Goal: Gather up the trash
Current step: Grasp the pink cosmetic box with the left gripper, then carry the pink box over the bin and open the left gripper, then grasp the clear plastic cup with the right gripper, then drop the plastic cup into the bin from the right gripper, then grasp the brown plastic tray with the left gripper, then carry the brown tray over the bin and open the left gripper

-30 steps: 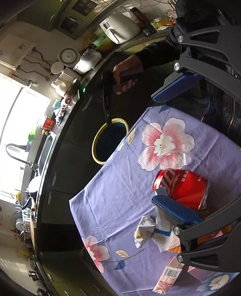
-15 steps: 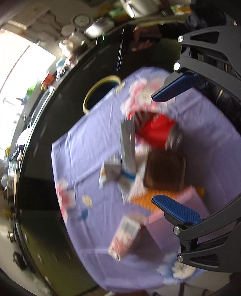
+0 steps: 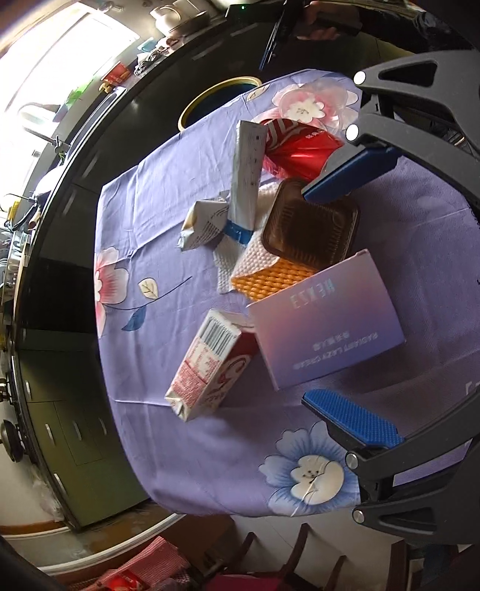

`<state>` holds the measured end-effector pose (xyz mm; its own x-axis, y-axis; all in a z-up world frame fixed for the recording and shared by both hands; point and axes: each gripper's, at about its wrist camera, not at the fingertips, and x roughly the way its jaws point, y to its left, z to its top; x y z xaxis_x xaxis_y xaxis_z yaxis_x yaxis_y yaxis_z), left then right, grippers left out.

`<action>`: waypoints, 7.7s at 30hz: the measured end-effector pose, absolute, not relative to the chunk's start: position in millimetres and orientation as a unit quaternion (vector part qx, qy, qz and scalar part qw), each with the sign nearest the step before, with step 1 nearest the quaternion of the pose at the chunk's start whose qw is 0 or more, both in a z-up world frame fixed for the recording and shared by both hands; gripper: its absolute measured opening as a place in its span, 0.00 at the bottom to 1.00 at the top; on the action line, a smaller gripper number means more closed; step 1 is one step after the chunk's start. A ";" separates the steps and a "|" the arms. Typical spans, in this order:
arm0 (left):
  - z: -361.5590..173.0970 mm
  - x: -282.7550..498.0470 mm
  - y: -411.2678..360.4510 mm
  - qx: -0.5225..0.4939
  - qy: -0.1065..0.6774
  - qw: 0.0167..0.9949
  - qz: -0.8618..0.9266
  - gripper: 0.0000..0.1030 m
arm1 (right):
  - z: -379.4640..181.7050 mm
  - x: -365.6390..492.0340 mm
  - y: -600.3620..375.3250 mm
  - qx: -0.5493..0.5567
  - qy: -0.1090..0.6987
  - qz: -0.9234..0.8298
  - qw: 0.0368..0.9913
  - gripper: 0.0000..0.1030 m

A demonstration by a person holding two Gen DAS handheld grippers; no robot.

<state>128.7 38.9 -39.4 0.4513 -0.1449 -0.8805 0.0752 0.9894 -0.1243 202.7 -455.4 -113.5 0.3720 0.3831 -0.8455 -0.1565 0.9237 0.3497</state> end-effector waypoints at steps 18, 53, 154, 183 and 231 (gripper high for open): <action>-67.1 134.9 43.2 0.016 0.521 0.853 -0.027 0.51 | -119.7 199.2 -447.0 0.110 0.537 0.184 0.816 0.73; 19.7 211.0 -210.1 0.167 0.419 0.834 -0.318 0.50 | -125.2 184.9 -515.5 0.155 0.517 0.112 0.834 0.73; -38.2 181.1 7.8 -0.042 0.338 0.915 -0.217 0.93 | -100.2 303.5 -485.5 0.075 0.508 -0.027 0.858 0.86; -79.6 142.1 14.5 0.024 0.449 0.866 -0.220 0.70 | -116.5 178.5 -413.8 0.111 0.495 0.087 0.857 0.86; 9.5 154.6 -70.4 0.074 0.394 0.865 -0.301 0.04 | -113.6 160.4 -449.0 0.128 0.479 0.057 0.867 0.86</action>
